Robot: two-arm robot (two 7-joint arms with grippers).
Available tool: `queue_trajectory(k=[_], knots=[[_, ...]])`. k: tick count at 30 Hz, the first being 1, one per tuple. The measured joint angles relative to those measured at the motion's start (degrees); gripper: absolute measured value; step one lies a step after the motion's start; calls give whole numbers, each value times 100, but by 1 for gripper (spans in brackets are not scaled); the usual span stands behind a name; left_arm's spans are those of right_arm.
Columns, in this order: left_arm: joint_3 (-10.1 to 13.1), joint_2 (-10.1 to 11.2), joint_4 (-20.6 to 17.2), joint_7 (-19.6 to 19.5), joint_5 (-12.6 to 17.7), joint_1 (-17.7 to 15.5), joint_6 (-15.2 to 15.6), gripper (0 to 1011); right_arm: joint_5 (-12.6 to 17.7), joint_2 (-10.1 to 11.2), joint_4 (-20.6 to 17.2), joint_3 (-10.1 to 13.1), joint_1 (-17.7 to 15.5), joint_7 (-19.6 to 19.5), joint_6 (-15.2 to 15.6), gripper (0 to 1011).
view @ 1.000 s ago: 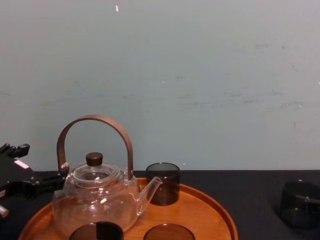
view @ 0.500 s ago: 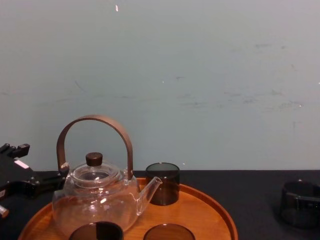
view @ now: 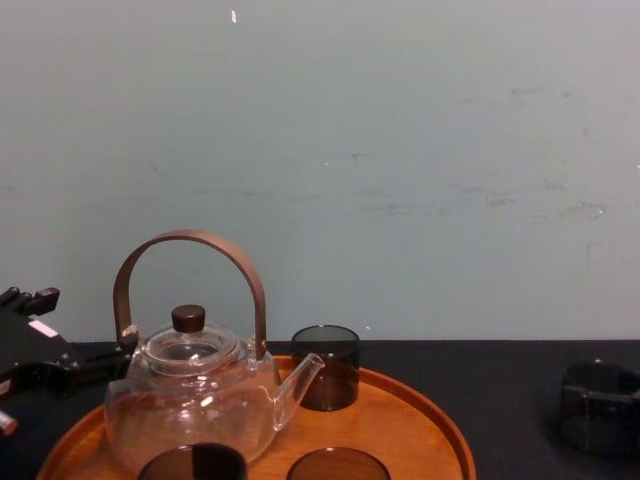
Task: Pick up the glass from the table and place it on the tray.
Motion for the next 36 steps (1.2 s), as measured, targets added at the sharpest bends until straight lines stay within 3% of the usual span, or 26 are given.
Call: queue_trajectory(k=[36], knots=[[0, 0, 0, 0, 0, 0, 0, 1001, 40, -13, 81, -7, 29, 48, 101, 1002]])
